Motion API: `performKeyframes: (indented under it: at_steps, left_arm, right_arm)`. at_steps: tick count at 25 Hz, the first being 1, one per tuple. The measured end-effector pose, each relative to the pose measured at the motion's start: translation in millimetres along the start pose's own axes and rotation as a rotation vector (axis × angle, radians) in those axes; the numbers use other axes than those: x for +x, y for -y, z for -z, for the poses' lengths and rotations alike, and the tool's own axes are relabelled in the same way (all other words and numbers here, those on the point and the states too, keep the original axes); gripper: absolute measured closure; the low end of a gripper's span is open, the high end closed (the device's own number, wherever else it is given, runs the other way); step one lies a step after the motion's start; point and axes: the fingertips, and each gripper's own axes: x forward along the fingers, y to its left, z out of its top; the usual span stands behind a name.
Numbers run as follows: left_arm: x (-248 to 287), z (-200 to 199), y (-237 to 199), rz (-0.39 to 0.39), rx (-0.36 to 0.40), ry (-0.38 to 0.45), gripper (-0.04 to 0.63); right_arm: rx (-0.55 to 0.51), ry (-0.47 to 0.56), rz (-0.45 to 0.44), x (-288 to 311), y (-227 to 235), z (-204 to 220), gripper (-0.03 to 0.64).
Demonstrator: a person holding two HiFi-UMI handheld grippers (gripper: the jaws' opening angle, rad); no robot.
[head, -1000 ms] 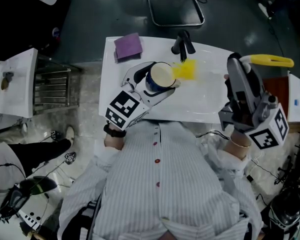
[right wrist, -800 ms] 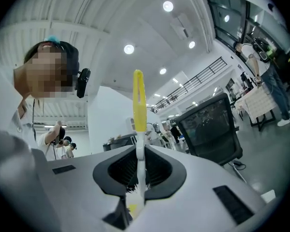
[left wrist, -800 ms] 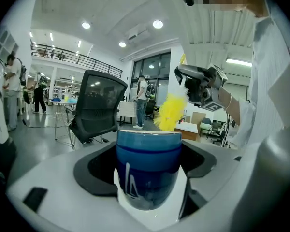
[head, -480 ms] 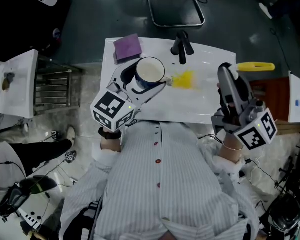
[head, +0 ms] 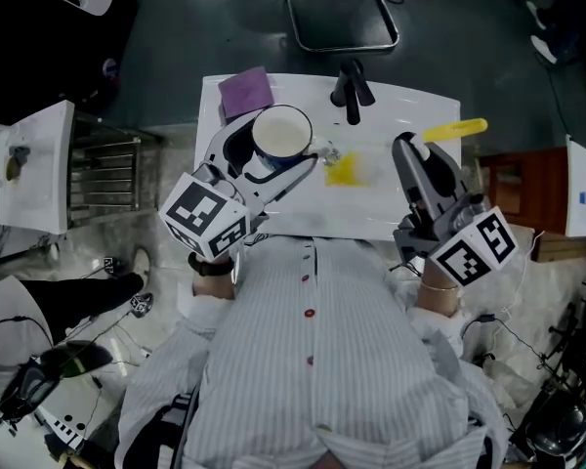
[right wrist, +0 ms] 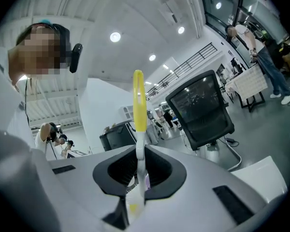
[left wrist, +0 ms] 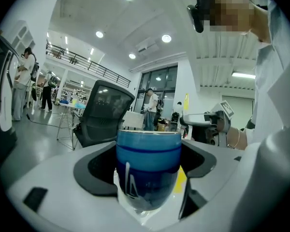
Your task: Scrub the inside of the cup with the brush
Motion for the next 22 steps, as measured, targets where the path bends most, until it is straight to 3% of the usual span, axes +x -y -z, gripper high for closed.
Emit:
performKeyframes:
  at_steps: [22]
  left_arm:
    - [11.1, -4.0, 4.0, 0.026, 0.010, 0.008, 0.198]
  right_arm:
    - [-0.006, -0.028, -0.004, 10.2, 6.5, 9.5, 0.558]
